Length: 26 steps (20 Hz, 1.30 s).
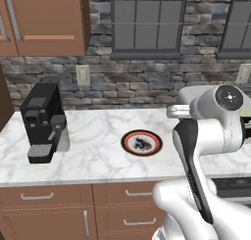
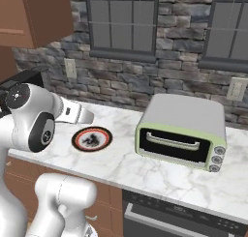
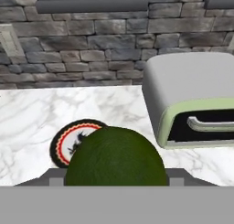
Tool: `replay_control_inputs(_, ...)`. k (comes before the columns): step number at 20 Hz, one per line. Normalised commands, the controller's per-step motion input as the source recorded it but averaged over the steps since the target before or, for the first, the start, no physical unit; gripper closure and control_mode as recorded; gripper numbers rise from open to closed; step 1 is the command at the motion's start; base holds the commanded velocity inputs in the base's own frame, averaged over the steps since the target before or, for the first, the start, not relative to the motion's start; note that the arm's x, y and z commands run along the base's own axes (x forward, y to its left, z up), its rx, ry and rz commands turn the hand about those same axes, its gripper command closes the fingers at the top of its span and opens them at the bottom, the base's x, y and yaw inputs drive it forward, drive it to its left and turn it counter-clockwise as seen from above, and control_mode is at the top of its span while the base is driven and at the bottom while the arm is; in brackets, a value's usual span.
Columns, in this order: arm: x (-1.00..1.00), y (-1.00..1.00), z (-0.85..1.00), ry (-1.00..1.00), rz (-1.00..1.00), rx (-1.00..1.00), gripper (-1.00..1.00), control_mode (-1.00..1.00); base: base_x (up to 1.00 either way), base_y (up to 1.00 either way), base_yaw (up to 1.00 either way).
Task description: Pick lime from the fridge and place it on the plate on the counter.
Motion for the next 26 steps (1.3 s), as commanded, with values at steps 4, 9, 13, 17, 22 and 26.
replay_control_inputs(4, 0.22, 0.0, 0.0, 0.0, 0.03, 0.0, 1.0, -1.0, 0.0, 0.0, 0.0)
replay_control_inputs(9, 0.36, 0.02, -0.14, 0.0, 0.06, 0.0, 1.0, -1.0, 0.0, 0.0, 0.0)
replay_control_inputs(13, 0.46, 0.3, -0.37, 0.02, 0.04, 0.0, 1.0, -1.0, 0.0, 0.0, 0.0)
replay_control_inputs(17, 0.49, 0.42, -0.5, 0.04, 0.06, 0.0, 1.0, -1.0, 0.0, 0.0, 0.0)
replay_control_inputs(22, 0.45, 0.23, -0.52, 0.05, 0.1, 0.0, 1.0, -1.0, 0.0, 0.0, 0.0)
replay_control_inputs(26, 0.25, 0.0, -0.51, 0.05, 0.16, 0.0, 1.0, -1.0, 0.0, 0.0, 0.0)
